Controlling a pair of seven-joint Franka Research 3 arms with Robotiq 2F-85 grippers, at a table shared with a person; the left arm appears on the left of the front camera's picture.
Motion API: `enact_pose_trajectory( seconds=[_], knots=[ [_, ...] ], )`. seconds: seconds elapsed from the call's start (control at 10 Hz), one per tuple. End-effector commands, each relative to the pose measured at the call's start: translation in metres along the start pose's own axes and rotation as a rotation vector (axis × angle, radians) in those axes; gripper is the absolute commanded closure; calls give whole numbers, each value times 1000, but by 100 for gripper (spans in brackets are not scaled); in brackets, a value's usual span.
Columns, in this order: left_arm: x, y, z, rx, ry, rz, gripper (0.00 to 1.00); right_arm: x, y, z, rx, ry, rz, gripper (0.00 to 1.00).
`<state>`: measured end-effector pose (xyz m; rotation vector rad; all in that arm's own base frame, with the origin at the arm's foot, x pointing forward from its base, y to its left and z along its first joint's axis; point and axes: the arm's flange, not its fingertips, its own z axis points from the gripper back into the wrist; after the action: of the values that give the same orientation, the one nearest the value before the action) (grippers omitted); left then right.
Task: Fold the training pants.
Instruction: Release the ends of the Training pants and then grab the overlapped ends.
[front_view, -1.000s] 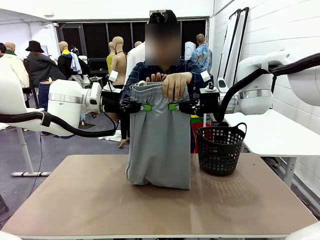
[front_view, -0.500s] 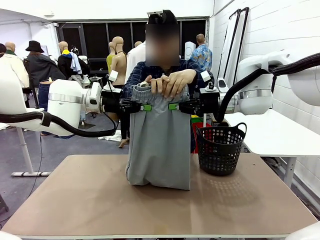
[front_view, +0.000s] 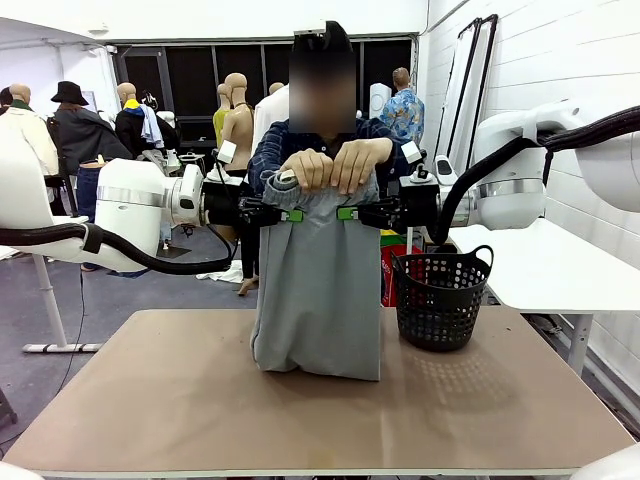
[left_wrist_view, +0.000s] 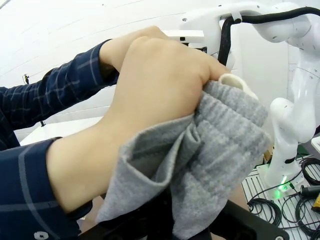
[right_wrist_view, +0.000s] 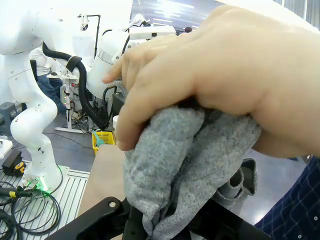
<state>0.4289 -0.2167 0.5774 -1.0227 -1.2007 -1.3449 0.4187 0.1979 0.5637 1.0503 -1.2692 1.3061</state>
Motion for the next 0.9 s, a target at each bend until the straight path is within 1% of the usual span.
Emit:
enact_pose_trajectory(
  seconds=[0.0, 0.8],
  knots=[
    [0, -3, 1, 17, -23, -17, 100, 2, 1, -1, 0, -12, -1, 100],
    [0, -3, 1, 17, -23, -17, 100, 2, 1, -1, 0, -12, -1, 100]
  ],
)
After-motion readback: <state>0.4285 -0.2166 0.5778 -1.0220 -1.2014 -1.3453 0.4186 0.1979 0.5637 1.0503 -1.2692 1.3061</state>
